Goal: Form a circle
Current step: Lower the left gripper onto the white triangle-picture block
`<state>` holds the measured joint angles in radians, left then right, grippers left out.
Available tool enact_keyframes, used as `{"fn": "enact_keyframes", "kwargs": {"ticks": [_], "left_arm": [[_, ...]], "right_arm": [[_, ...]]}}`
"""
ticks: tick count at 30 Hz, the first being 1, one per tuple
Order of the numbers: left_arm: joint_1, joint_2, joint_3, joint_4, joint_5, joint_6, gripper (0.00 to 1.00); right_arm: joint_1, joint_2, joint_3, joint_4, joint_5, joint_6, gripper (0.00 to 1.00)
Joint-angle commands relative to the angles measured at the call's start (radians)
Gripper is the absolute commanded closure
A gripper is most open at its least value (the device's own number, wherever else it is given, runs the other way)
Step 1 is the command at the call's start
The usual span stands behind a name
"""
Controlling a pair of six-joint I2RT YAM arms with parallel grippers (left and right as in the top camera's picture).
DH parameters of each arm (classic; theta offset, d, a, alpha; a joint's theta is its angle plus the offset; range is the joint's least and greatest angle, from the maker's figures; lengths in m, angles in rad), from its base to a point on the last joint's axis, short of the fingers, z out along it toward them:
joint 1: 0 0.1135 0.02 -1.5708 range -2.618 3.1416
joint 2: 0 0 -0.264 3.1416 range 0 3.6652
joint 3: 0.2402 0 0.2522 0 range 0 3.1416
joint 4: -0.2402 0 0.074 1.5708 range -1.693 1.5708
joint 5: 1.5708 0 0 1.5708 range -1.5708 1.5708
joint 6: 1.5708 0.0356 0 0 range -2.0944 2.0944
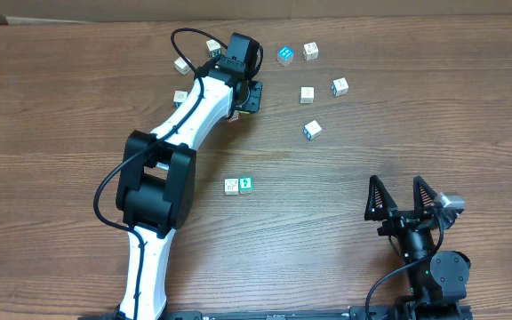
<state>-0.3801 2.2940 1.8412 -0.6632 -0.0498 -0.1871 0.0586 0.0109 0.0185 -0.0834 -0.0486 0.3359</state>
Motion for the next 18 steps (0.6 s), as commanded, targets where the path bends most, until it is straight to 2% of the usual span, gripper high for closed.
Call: {"fn": "enact_keyframes", "kwargs": {"ticks": [1, 3, 6, 14, 16, 18], "left_arm": [[-0.007, 0.008, -0.009, 0.014, -0.006, -0.019, 0.55], [-0.007, 0.008, -0.018, 0.029, -0.006, -0.019, 0.54], [-0.007, 0.008, -0.021, 0.047, -0.006, -0.019, 0.65], [-0.007, 0.025, -0.022, 0.046, -0.006, -0.019, 0.54], [-0.008, 0.038, -0.022, 0.046, -0.006, -0.019, 0.55], [-0.007, 0.042, -0.022, 0.047, -0.006, -0.019, 0.63]], "right_arm": [[-0.008, -0.008, -0.01, 0.003, -0.006, -0.011, 0.0], [-0.008, -0.008, -0.01, 0.003, -0.006, -0.011, 0.0], [-0.008, -0.008, -0.01, 0.003, -0.006, -0.011, 0.0], [-0.008, -0.008, -0.01, 0.003, -0.006, -0.011, 0.0], [-0.008, -0.008, -0.01, 0.003, -0.006, -0.011, 0.0], [-0.008, -0.008, -0.01, 0.003, -0.006, -0.011, 0.0]]}}
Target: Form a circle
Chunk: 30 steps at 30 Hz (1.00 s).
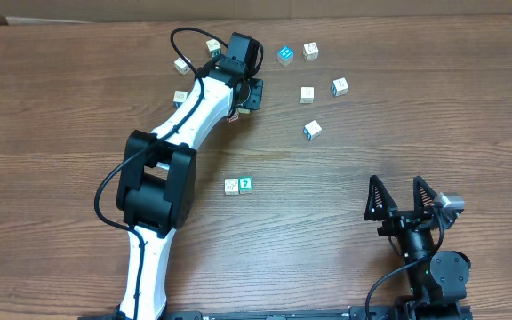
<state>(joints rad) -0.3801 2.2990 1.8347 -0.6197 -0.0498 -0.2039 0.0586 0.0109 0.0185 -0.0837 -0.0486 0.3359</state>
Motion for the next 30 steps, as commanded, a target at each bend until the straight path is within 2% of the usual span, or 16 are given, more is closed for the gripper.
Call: {"fn": "enact_keyframes", "kwargs": {"ticks": [1, 10, 16, 30], "left_arm": [[-0.007, 0.037, -0.016, 0.005, -0.006, -0.003, 0.65], [-0.008, 0.036, -0.008, -0.016, -0.001, -0.006, 0.66], [-0.008, 0.024, 0.019, -0.02, -0.002, -0.012, 0.75], [-0.009, -0.144, 0.044, -0.072, 0.075, -0.073, 0.78]], "right_arm": [[-0.008, -0.008, -0.01, 0.003, -0.006, -0.011, 0.0], [-0.008, -0.008, -0.01, 0.003, -0.006, -0.011, 0.0], [-0.008, -0.008, -0.01, 0.003, -0.006, -0.011, 0.0], [-0.008, -0.008, -0.01, 0.003, -0.006, -0.011, 0.0]]}}
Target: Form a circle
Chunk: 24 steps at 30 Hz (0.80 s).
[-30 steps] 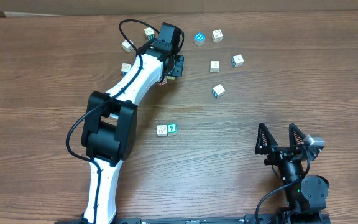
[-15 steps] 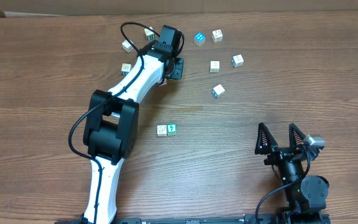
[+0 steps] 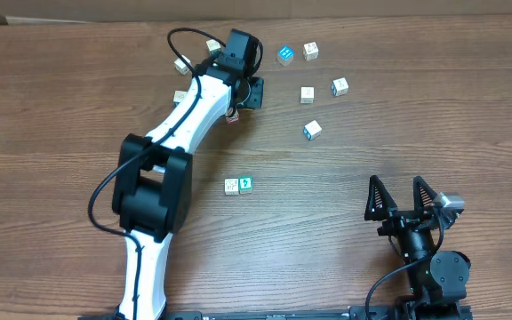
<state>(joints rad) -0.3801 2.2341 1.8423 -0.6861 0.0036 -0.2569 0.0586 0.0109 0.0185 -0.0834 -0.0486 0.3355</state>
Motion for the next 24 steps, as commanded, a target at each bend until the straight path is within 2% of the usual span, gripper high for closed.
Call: {"fn": "enact_keyframes", "kwargs": {"ticks": [1, 13, 24], "left_arm": [[-0.009, -0.085, 0.037, -0.006, 0.018, -0.02, 0.77], [0.047, -0.092, 0.037, -0.061, -0.123, -0.097, 0.77], [0.093, -0.069, 0.032, -0.082, -0.111, -0.106, 0.71]], "right_arm": [[-0.008, -0.008, -0.01, 0.003, -0.006, -0.011, 0.0], [-0.008, -0.008, -0.01, 0.003, -0.006, -0.011, 0.0], [-0.008, -0.008, -0.01, 0.003, -0.006, -0.011, 0.0]]}}
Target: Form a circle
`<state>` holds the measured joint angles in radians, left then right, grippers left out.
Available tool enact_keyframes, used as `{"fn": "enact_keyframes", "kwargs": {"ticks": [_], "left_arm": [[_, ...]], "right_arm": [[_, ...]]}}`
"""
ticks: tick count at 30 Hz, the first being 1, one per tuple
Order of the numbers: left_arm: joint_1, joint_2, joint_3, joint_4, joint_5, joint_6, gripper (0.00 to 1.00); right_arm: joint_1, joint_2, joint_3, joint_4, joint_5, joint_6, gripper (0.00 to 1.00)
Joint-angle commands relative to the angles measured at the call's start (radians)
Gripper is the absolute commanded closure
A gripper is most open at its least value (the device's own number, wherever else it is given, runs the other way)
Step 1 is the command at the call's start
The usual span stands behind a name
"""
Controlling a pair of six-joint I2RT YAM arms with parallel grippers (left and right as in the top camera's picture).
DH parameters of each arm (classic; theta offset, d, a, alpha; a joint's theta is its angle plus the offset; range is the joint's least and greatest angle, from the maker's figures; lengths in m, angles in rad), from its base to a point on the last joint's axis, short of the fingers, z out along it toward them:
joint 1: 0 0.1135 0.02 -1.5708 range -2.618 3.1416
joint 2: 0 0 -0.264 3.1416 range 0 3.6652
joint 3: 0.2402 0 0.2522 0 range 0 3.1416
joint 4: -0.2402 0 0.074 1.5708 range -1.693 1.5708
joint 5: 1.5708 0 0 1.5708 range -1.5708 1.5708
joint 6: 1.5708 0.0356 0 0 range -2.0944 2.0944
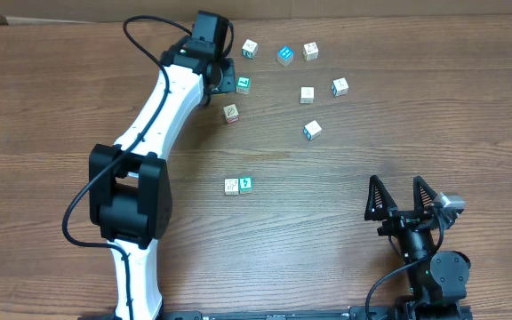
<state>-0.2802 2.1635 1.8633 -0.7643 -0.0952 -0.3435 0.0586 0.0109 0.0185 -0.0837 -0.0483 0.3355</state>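
Note:
Small letter cubes lie scattered on the wooden table (78, 124). A loose arc at the back holds a white cube (250, 48), a blue cube (284, 55), a pale cube (310, 51), two more pale cubes (307, 93) (340, 86) and a blue-faced cube (312, 130). A teal cube (244, 85) lies just right of my left gripper (227, 80), whose jaws are too dark to read. A tan cube (231, 113) lies below it. My right gripper (400, 200) stands open and empty at the front right.
A pale cube (231, 186) and a teal cube (246, 184) sit side by side at mid-table. The white left arm (163, 107) stretches diagonally from the front left to the back.
My left arm has swung to the left and a little back. The teal cube, the tan cube and the white cube at the back now show beside it. The cubes on its left are now covered.
At the first three moments my left gripper stood low over the cubes at back centre, shifting only slightly, with three pale cubes showing to its left. Now it is further left, and a teal cube lies next to it. The right arm has stayed still.

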Motion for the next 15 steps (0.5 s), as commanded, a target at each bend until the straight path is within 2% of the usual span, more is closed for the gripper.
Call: {"fn": "enact_keyframes", "kwargs": {"ticks": [1, 3, 4, 8, 9, 10, 15], "left_arm": [[-0.006, 0.005, 0.01, -0.004, -0.013, -0.019, 0.7], [-0.006, 0.008, 0.01, -0.003, -0.015, -0.019, 0.67], [-0.006, 0.008, 0.008, -0.001, -0.021, -0.02, 0.61], [-0.005, 0.008, 0.008, 0.009, -0.02, -0.019, 0.15], [-0.005, 0.008, 0.008, 0.009, -0.02, -0.019, 0.05], [-0.005, 0.008, 0.008, 0.009, -0.02, -0.019, 0.0], [-0.005, 0.008, 0.008, 0.005, -0.02, -0.019, 0.0]], "right_arm": [[-0.008, -0.008, -0.01, 0.003, -0.006, -0.011, 0.0], [-0.008, -0.008, -0.01, 0.003, -0.006, -0.011, 0.0], [-0.008, -0.008, -0.01, 0.003, -0.006, -0.011, 0.0], [-0.008, -0.008, -0.01, 0.003, -0.006, -0.011, 0.0], [-0.008, -0.008, -0.01, 0.003, -0.006, -0.011, 0.0], [-0.008, -0.008, -0.01, 0.003, -0.006, -0.011, 0.0], [-0.008, -0.008, -0.01, 0.003, -0.006, -0.011, 0.0]]}}
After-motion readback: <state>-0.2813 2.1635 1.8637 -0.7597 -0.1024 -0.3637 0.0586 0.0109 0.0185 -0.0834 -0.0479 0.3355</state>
